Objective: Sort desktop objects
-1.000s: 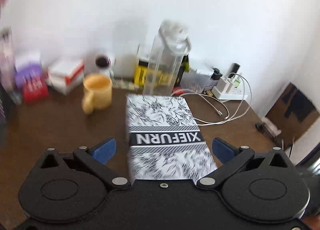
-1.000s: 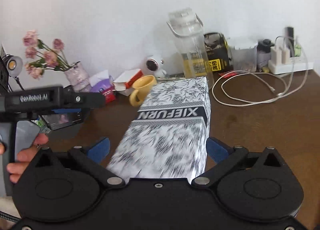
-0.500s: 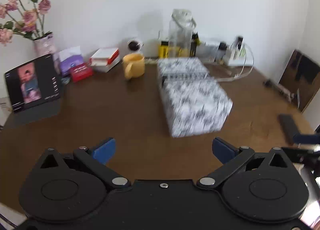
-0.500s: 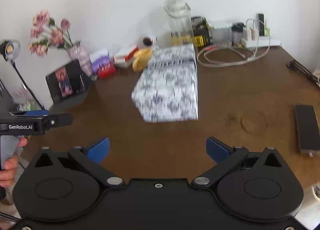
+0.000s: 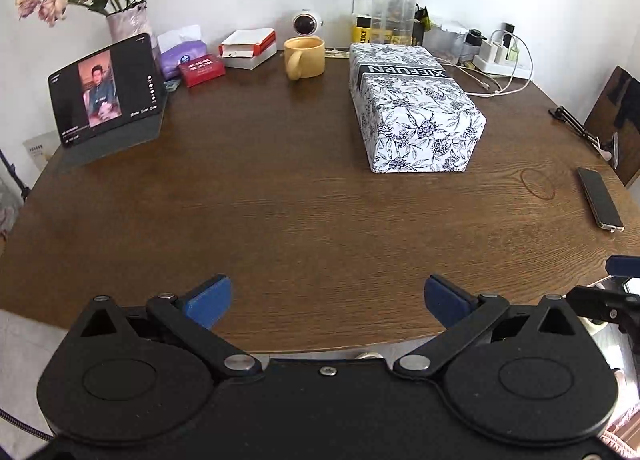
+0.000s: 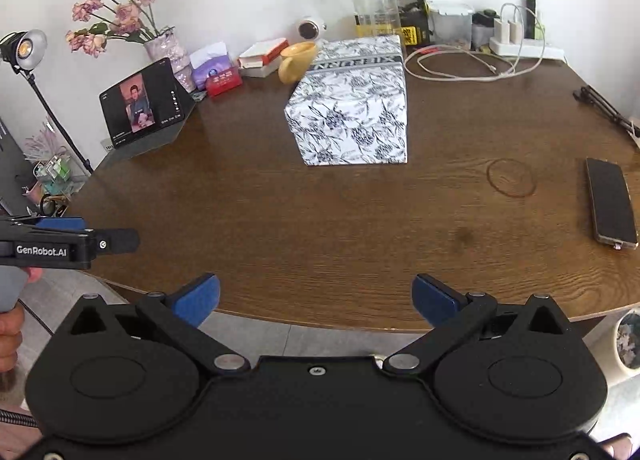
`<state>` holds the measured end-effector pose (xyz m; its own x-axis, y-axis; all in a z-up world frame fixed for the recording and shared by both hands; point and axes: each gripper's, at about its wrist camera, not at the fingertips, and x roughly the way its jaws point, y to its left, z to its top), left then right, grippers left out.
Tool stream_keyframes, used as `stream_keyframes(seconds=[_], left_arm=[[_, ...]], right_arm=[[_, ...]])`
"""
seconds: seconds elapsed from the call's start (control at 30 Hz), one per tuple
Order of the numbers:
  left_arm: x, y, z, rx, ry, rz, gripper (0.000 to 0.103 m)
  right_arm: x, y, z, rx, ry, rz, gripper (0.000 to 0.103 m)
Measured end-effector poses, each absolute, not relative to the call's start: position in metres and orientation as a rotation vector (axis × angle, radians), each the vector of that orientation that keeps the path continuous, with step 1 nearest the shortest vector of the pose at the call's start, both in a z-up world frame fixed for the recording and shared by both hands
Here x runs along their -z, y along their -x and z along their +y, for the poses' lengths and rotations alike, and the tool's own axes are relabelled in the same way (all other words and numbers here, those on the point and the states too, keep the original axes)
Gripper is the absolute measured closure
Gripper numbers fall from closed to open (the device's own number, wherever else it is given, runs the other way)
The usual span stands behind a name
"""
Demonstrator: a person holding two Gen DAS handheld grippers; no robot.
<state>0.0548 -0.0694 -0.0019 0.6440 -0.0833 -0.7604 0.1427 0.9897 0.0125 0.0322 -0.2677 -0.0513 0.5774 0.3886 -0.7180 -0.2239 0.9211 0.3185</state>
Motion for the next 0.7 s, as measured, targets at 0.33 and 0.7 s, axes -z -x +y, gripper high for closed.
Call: stream_keyframes(seconds=[0.33,0.7], left_arm=[[-0.007,-0.04,-0.073,0.126,-0.083,0.799,0.0],[-0.008,-0.039,-0.075,0.124,-0.091,0.772,0.0]], right_arm=[[0.047,-0.028,-0.266,-0.374,-0.192,0.865,0.0],[0.049,-0.028,-0.262,-0.388,-0.187,0.857,0.0]])
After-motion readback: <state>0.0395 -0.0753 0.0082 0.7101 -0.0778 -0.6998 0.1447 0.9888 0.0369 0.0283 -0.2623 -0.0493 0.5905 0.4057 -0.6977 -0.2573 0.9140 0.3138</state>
